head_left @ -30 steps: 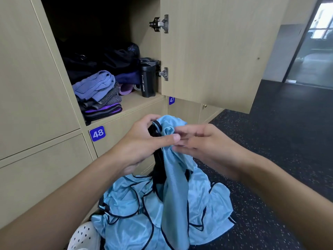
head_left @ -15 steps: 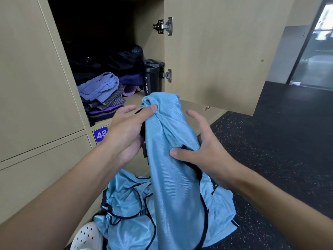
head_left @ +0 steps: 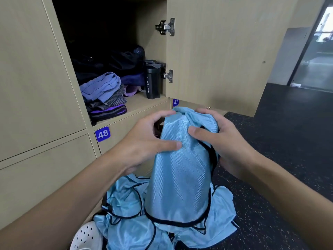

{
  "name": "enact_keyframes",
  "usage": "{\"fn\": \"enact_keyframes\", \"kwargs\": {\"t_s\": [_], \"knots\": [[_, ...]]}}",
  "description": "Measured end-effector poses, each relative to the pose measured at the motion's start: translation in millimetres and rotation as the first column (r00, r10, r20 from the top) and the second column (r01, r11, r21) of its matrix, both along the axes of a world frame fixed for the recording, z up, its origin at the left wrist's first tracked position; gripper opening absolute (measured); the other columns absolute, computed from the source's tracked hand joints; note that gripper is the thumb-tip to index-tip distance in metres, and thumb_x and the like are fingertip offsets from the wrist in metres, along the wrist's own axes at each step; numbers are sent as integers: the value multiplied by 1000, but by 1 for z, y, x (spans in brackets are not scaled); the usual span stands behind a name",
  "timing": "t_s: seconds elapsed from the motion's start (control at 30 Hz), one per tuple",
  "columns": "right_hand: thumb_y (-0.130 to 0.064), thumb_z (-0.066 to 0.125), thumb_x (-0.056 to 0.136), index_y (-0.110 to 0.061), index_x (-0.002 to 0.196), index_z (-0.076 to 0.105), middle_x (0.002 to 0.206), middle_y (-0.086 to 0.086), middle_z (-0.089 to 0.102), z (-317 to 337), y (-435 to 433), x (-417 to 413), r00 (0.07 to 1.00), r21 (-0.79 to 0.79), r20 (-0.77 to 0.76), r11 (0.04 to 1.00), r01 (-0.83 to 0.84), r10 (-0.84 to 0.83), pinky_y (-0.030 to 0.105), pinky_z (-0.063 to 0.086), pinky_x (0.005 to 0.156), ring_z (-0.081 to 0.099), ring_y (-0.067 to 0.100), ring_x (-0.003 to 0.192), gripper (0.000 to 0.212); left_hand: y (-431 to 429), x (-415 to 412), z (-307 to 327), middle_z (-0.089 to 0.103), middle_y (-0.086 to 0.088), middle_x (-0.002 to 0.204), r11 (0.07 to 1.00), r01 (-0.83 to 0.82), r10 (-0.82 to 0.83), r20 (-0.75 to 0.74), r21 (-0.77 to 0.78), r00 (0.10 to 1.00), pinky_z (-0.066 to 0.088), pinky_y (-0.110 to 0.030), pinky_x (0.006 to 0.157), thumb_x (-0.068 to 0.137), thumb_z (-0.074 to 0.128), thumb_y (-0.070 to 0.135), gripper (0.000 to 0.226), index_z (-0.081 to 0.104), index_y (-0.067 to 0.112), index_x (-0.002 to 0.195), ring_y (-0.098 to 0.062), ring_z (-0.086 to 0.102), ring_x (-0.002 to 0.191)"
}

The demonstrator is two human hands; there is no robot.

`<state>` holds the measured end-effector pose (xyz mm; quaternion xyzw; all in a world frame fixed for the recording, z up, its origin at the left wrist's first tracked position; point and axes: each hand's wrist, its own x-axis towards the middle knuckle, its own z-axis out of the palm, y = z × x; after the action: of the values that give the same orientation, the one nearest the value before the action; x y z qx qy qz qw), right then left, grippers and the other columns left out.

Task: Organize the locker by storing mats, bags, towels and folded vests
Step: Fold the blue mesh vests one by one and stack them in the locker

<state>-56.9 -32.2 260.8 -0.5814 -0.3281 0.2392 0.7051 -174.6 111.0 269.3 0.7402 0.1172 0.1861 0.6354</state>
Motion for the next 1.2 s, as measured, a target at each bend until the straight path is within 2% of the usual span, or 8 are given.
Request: {"fn": "enact_keyframes", "kwargs": {"t_s": [0.13,0.33,0.4,0.5,0.7,0.8,1.0,1.2], "knots": [[-12,86,67,-28,131,52,118,-5,69,-1,-6,2,959,-178,232,976,-122,162,31,55,93,67,12,108,75,0,0,4,75,-18,95,996,-79,78,34,44,996,59,-45,82,73,78,-11,34,72,6,102,-27,70,82],[-26,90,63,-53,110,41,135,-17,23,-11,0,-2,844,-235,536,961,143,5,-1,34,91,35,0,128,74,-8,0,6,73,-25,96,988,-118,126,83,-95,989,59,-53,79,75,76,-11,26,74,3,97,-40,72,90],[-23,90,65,-47,108,47,137,-15,35,-9,0,-1,852,-220,523,966,134,1,7,41,90,45,-3,121,65,-11,1,5,74,-23,95,982,-101,117,91,-157,989,61,-49,74,77,74,-12,23,74,0,97,-36,73,85],[-12,86,70,-27,105,55,99,-2,65,-7,1,-1,892,-161,451,980,118,-33,25,55,74,64,4,85,49,-11,3,4,76,-18,92,981,-106,123,103,-160,987,62,-41,71,79,73,-10,22,73,1,98,-28,72,78],[-2,82,73,-28,114,48,87,-6,69,-4,-1,3,952,-60,285,990,129,-106,27,56,65,69,8,74,59,14,1,2,53,4,131,913,-138,138,27,384,990,46,-24,97,52,89,45,105,35,46,142,-3,50,122],[2,80,73,-28,118,46,76,-13,69,-2,-4,4,981,10,166,995,103,-103,22,54,60,68,8,68,64,16,-4,-2,69,5,124,968,100,-86,-69,232,994,52,-34,100,64,94,21,126,8,58,148,-11,64,117],[-10,79,76,-38,129,39,84,-13,73,1,-5,-3,982,76,110,987,145,-153,22,56,64,72,9,79,72,-1,-4,1,75,-5,109,997,76,-79,112,32,991,61,-41,75,76,76,-10,123,4,58,148,-31,74,95],[-26,88,59,-49,144,26,129,-37,45,5,-15,-10,890,-79,456,996,33,6,12,49,89,51,-13,117,107,-5,-3,9,77,-8,95,968,-79,124,181,-240,976,62,-47,71,80,73,-6,109,14,55,148,-34,74,90]]}}
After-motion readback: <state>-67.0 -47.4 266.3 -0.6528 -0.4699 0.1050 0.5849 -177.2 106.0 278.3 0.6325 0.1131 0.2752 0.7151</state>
